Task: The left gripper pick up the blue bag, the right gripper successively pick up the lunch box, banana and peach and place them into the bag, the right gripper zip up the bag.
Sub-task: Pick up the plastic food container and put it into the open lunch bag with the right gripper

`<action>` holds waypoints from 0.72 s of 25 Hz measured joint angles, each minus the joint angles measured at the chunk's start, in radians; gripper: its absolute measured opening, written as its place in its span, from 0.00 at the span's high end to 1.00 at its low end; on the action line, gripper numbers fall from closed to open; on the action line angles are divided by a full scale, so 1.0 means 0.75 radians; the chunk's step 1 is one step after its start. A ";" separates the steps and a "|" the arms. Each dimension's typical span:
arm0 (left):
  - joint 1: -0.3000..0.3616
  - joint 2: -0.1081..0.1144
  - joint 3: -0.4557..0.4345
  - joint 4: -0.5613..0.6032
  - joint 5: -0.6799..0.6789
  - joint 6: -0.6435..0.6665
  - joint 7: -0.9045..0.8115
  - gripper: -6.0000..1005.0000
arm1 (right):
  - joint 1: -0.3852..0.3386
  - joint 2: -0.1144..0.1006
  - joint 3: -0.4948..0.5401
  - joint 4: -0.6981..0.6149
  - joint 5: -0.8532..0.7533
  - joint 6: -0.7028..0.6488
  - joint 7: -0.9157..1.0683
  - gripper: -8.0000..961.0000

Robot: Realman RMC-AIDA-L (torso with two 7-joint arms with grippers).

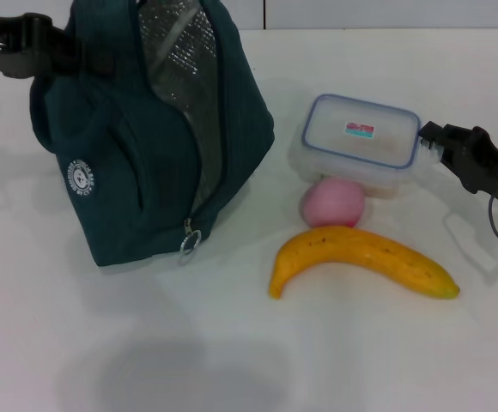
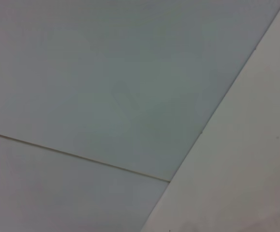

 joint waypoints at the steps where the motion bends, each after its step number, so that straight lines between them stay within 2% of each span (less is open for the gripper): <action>1: 0.000 0.000 0.000 0.000 0.000 0.000 0.000 0.95 | 0.000 0.000 0.000 0.000 0.000 -0.003 0.000 0.81; 6: -0.001 -0.001 0.001 0.000 -0.002 0.000 0.000 0.95 | -0.006 0.000 0.000 -0.004 0.000 -0.007 -0.004 0.87; 18: -0.001 -0.001 0.001 0.000 -0.005 0.005 0.001 0.95 | -0.025 0.000 0.006 -0.036 0.001 -0.024 -0.012 0.88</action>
